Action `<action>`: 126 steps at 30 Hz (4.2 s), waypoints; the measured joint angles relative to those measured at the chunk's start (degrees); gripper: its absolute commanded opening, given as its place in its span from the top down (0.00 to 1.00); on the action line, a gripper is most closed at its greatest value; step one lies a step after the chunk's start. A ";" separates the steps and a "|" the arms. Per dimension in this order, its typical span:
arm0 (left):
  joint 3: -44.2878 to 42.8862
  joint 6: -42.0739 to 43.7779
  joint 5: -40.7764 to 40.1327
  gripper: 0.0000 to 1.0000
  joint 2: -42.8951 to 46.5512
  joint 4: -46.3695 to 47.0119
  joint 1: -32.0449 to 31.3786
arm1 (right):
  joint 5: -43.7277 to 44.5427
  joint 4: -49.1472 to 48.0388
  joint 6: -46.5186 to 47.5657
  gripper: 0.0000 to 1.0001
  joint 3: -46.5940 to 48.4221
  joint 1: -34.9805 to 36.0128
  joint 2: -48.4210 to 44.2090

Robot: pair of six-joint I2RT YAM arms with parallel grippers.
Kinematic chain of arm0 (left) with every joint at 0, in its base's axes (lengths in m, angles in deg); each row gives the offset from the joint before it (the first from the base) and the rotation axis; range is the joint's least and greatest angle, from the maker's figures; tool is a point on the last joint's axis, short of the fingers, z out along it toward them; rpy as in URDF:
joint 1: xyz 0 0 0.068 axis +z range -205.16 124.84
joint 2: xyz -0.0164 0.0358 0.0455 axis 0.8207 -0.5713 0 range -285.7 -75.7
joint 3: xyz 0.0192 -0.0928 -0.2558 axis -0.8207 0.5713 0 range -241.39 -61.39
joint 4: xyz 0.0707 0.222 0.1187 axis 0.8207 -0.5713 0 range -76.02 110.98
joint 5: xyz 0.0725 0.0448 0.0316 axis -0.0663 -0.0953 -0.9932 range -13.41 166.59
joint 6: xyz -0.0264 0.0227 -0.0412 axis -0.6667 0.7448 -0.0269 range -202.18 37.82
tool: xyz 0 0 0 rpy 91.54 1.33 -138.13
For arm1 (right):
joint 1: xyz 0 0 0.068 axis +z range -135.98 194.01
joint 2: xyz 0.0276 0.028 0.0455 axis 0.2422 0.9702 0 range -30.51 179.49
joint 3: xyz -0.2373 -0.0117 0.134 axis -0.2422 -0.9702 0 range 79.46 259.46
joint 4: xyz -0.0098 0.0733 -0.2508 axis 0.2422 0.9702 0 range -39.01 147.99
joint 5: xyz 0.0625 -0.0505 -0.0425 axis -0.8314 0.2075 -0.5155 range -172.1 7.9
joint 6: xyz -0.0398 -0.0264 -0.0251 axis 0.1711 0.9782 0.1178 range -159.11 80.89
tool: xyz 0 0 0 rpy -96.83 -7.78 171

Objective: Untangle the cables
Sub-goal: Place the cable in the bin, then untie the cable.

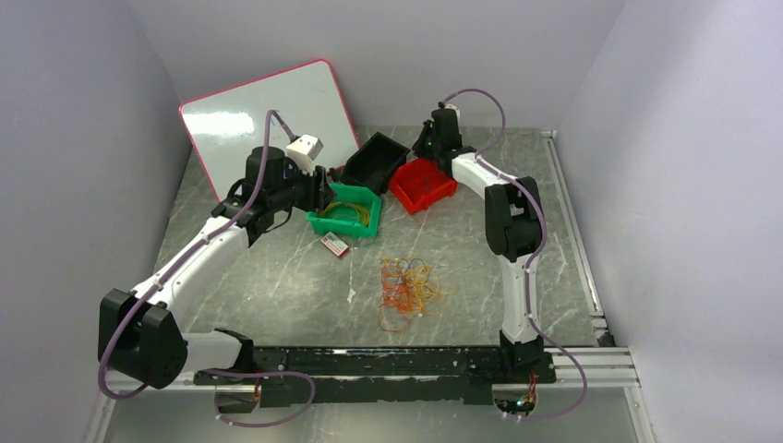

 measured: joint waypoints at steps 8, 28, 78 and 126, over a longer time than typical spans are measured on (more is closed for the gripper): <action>0.00 0.07 0.00 0.50 0.00 -0.24 0.00 | 0.13 -0.59 1.46 1.00 -0.48 0.00 -0.35; 0.00 0.24 -0.02 0.50 0.00 -0.31 0.00 | -3.04 3.80 10.84 1.00 -13.31 0.00 -11.74; -0.02 0.24 0.00 0.50 0.00 -0.44 0.00 | -3.58 21.24 23.58 0.49 3.41 0.00 0.13; 4.74 -9.73 -9.11 0.30 13.70 -2.16 0.11 | -2.51 25.77 16.41 0.38 -34.07 3.04 -48.37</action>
